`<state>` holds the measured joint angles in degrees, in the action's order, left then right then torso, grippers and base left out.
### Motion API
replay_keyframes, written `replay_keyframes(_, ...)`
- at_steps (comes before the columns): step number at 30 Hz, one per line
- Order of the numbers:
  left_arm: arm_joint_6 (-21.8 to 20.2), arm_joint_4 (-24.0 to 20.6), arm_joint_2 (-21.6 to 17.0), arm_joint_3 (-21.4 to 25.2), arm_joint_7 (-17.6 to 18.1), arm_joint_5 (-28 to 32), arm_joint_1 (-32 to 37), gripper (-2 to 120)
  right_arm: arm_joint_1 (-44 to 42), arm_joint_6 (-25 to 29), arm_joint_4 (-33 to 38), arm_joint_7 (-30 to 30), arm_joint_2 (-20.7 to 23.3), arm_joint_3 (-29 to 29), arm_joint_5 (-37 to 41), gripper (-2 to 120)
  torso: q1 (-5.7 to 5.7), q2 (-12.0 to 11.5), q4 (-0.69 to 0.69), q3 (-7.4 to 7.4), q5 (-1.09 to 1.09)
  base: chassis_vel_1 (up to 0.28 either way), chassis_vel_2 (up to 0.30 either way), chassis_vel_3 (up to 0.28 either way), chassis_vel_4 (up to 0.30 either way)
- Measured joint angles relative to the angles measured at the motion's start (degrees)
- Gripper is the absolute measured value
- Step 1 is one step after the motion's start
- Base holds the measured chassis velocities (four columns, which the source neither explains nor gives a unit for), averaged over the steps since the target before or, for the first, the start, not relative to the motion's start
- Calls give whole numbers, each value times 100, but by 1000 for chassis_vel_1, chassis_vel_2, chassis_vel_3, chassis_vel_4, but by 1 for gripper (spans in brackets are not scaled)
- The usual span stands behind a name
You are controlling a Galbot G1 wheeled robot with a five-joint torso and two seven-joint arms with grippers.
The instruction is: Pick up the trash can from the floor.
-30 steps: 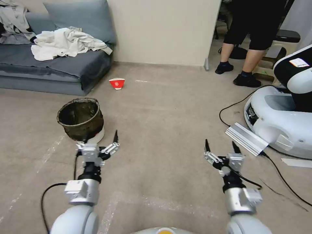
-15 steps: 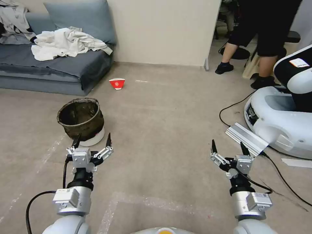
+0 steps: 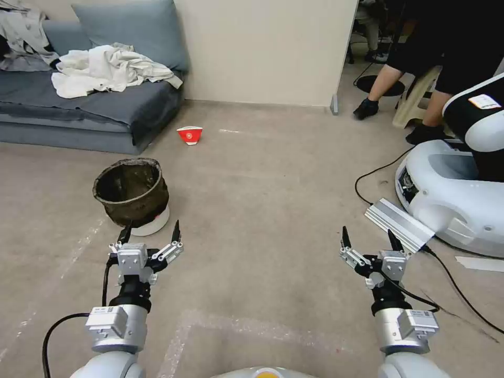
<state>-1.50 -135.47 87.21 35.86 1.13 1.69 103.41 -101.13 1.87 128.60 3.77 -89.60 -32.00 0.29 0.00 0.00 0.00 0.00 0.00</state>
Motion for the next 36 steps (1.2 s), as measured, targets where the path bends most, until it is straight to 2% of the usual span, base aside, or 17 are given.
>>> replay_keyframes(29,69,29,25,62,-5,-13,-13,100,12,-62,3,115,-10,34,2,100,0,0,0,0,0,65,57,63,60)
replay_keyframes(36,278,169,34,59,6,-19,-43,100,33,-130,-32,114,-7,30,-4,100,1,0,1,0,0,29,28,36,39)
